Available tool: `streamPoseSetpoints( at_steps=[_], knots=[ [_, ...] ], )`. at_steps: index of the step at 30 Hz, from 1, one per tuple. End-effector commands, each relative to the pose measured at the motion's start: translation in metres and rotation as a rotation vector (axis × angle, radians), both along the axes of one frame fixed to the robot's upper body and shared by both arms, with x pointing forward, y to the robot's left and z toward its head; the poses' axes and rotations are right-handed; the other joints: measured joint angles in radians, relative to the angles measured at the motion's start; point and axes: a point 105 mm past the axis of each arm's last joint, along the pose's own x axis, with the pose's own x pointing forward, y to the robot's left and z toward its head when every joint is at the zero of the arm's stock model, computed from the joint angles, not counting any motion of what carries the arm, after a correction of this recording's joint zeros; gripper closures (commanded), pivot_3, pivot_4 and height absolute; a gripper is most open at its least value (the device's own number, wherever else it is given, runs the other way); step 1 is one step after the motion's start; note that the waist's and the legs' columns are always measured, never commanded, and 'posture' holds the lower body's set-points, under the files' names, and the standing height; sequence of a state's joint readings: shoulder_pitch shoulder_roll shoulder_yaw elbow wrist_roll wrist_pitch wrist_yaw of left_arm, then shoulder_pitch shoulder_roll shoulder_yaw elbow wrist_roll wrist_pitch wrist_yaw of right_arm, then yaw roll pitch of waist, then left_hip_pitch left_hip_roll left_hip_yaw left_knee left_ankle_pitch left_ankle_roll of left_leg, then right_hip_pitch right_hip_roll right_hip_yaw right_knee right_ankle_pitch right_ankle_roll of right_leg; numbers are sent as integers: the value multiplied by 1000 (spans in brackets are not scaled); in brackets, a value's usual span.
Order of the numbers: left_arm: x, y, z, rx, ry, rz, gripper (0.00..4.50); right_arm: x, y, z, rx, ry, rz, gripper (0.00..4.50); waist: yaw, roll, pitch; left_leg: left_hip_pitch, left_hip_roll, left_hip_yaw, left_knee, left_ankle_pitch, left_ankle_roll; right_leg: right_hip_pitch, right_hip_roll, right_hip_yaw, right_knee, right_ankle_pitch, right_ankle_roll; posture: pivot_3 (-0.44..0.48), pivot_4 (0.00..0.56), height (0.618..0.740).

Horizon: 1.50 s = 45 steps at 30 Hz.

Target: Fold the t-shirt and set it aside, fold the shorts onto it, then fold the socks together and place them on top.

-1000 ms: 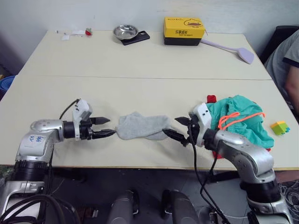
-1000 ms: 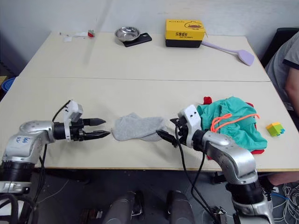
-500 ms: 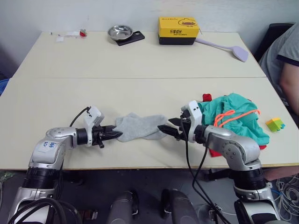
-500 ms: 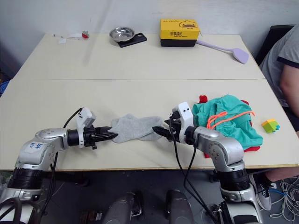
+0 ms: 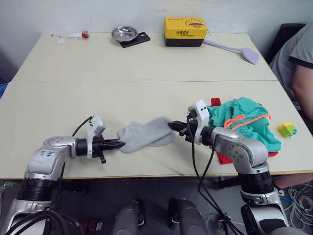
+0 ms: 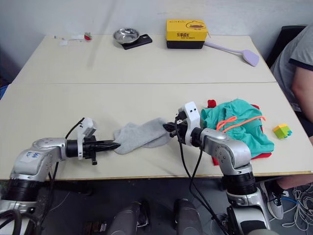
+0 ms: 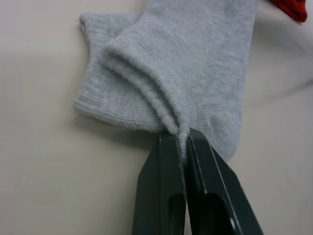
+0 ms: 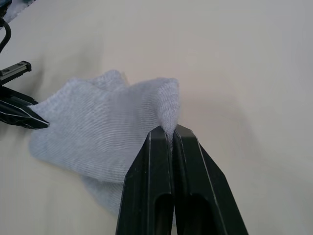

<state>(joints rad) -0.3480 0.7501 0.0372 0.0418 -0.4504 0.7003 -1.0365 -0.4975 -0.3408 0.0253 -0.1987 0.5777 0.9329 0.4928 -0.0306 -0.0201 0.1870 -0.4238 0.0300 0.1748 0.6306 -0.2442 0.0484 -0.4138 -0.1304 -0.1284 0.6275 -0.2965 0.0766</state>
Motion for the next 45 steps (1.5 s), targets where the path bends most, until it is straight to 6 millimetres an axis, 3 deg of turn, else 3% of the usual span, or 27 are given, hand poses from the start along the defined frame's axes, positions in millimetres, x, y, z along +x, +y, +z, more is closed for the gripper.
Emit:
streamPoseSetpoints(
  at_steps=[1,10,18,19,24,36,42,45],
  knots=[
    [4,8,31,-32,-77,12,4500,-9,0,28,57,-131,33,4443,1,0,0,0,0,0,0,0,0,0,0,0,0,0,0,0,150,740],
    [-2,7,51,-60,1,-21,4500,-28,3,25,62,-135,54,4443,1,0,0,0,0,0,0,0,0,0,0,0,0,0,0,0,150,740],
    [-3,16,17,18,49,45,4500,-30,7,13,32,-125,53,4443,-1,0,0,0,0,0,-1,0,-1,-1,0,1,-1,0,0,0,150,740],
    [-5,16,16,17,49,45,4009,-30,8,13,31,-125,55,4500,-1,0,0,0,0,0,-2,0,-1,-1,0,1,-1,0,0,0,150,740],
    [-19,22,9,42,80,48,2549,-31,10,11,29,-114,72,4500,1,0,0,0,0,0,-2,0,-2,-1,0,1,-1,0,0,0,150,740],
    [-17,-7,3,-19,81,64,2549,-30,12,9,16,-108,103,4500,2,0,0,0,0,0,-3,-1,-2,-1,-1,2,-2,0,-1,0,150,740],
    [-21,-6,2,-7,104,64,4385,-31,13,9,12,-110,105,4500,0,0,0,0,0,0,-3,-1,-2,-1,-1,2,-1,0,-1,0,150,740],
    [-28,3,12,-13,114,49,4447,-32,9,11,9,-113,98,4500,0,0,0,0,0,0,-3,0,-2,-2,0,2,-1,0,-1,0,150,740]
  ],
)
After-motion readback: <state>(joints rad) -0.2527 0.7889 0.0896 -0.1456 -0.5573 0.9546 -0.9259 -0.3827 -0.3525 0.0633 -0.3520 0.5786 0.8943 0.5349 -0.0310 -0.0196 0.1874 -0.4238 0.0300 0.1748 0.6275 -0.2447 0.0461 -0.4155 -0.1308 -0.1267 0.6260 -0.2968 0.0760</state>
